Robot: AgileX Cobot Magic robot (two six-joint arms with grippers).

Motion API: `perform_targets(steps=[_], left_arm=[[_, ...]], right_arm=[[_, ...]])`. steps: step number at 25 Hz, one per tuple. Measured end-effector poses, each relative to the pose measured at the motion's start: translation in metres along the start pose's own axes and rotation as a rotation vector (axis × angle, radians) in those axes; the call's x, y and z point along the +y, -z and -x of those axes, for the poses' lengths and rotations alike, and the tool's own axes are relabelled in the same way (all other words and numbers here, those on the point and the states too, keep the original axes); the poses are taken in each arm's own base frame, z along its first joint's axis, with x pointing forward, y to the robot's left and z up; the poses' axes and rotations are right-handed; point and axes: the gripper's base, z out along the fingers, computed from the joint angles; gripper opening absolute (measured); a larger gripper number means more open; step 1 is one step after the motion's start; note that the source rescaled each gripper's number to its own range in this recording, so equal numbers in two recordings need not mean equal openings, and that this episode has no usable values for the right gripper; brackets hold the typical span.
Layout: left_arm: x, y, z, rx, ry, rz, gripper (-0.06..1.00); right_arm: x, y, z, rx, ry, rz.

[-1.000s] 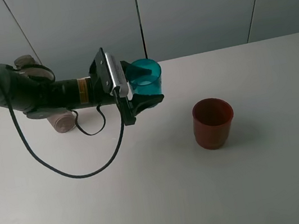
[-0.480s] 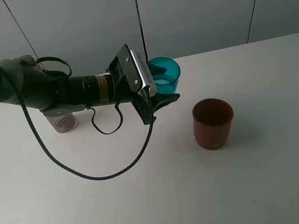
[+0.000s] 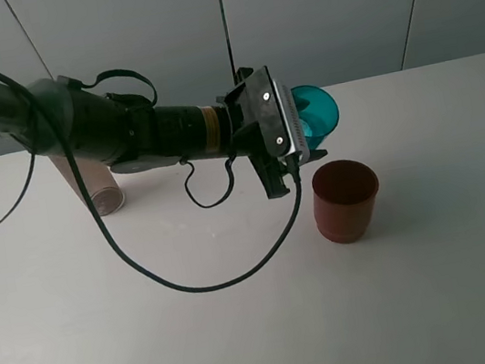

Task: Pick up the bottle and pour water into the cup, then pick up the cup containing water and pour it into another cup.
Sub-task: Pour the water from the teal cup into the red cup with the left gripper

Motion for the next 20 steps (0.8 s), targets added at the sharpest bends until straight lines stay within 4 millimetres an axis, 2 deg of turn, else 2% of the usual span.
perform_targets(steps=[4,20], left_arm=[[-0.0055,-0.0035,0.0017,0.032,-0.096,-0.013,0.17],[-0.0076,-0.0048,0.0021,0.047,-0.291,-0.021,0.17]], right_arm=[[0.0000,0.0000,0.0000,0.000,0.000,0.000],[0.0000,0.0000,0.0000,0.000,0.000,0.000]])
